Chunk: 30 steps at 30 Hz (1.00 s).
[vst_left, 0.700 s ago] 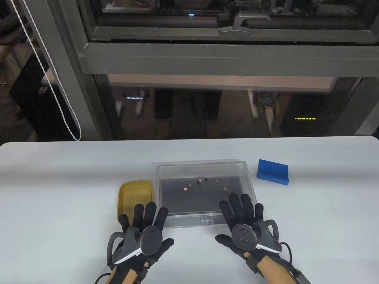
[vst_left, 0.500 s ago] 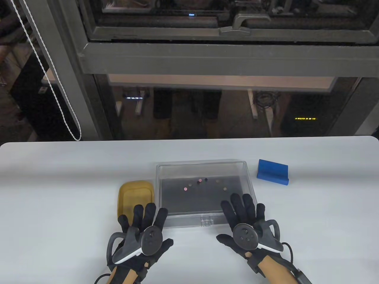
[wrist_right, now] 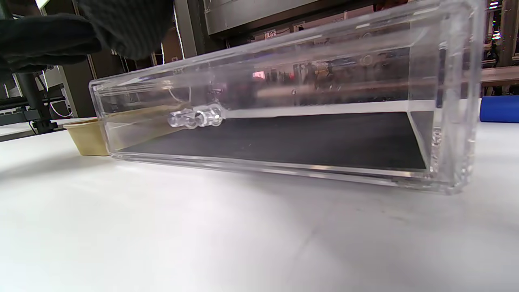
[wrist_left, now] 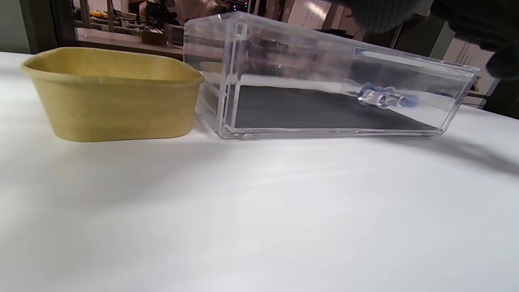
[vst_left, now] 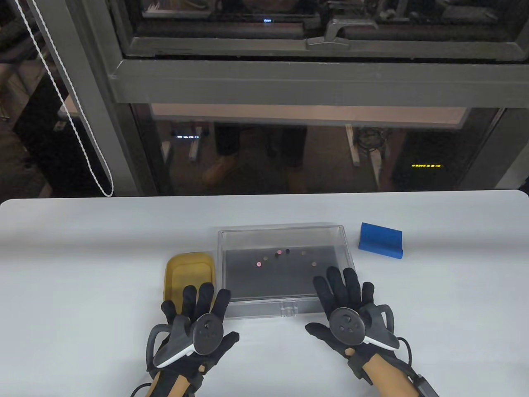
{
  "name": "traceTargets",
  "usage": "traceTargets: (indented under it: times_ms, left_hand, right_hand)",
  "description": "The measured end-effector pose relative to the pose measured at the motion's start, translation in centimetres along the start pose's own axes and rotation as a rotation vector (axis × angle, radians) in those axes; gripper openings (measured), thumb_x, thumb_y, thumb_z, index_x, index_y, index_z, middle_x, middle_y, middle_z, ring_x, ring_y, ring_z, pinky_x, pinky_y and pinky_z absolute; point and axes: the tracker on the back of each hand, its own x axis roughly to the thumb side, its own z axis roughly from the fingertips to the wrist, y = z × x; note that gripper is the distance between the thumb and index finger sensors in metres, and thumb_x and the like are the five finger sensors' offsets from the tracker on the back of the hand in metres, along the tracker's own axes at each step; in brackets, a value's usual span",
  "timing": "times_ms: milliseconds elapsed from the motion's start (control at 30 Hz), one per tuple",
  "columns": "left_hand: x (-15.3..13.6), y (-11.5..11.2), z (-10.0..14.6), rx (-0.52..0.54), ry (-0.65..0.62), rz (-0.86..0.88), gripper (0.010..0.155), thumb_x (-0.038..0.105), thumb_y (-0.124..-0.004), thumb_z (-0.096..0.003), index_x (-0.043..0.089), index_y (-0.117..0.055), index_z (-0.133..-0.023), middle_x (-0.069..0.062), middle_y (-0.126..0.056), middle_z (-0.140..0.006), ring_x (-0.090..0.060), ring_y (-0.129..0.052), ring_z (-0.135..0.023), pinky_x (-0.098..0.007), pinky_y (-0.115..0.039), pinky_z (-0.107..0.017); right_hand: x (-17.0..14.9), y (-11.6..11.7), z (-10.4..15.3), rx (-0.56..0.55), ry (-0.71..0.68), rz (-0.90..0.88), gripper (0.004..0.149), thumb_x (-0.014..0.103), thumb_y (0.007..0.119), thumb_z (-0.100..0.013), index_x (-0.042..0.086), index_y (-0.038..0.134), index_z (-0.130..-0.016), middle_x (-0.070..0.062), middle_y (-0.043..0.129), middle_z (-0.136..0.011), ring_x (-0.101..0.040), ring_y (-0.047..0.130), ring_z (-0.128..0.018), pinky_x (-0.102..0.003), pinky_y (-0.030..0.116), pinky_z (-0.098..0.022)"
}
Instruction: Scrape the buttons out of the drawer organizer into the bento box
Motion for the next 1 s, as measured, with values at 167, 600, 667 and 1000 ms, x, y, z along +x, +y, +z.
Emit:
traceTargets:
  times_ms: [167,600,667,1000]
  left_hand:
    - [-0.4,0.4,0.1,0.009,0.019,0.005,0.086,0.066,-0.058,-0.0546,0.033,-0.001,-0.11,-0.011,0.009,-0.119,-0.047,0.004,-0.106,-0.082,-0.007,-0.064]
    - [-2.8,0.9,0.3,0.027,0.126,0.042,0.086,0.066,-0.058,-0.0547,0.033,-0.001,-0.11,-0.012,0.009,-0.118,-0.048,0.004,-0.106,-0.082,-0.007,-0.064]
    - [-3.3,1.0,0.5,0.027,0.146,0.052,0.086,0.066,-0.058,-0.0546,0.034,-0.001,-0.11,-0.012,0.009,-0.119,-0.048,0.004,-0.106,-0.082,-0.007,-0.064]
    - [-5.5,1.3,1.4,0.046,0.24,0.093,0.086,0.066,-0.058,-0.0547,0.034,-0.001,-0.11,-0.012,0.009,-0.119,-0.048,0.004,-0.106,-0.082,-0.008,-0.064]
  right_hand:
    - [-0.7,-0.7,-0.4,-0.016,0.006,-0.008,0.1,0.062,0.073,-0.047,0.018,0.005,-0.106,-0.025,0.005,-0.113,-0.062,0.006,-0.097,-0.086,0.02,-0.06]
    - [-10.0,-5.4,-6.1,-0.058,0.158,-0.05,0.1,0.06,0.074,-0.048,0.019,0.005,-0.106,-0.024,0.005,-0.113,-0.061,0.007,-0.098,-0.086,0.021,-0.061]
    - [-12.1,-6.0,-7.2,-0.061,0.198,-0.062,0.099,0.058,0.075,-0.049,0.019,0.005,-0.107,-0.024,0.005,-0.113,-0.061,0.007,-0.098,-0.086,0.022,-0.061]
    - [-20.4,-2.6,-12.5,0.186,0.329,-0.038,0.096,0.05,0.079,-0.049,0.018,0.009,-0.107,-0.024,0.01,-0.114,-0.06,0.01,-0.1,-0.083,0.028,-0.066]
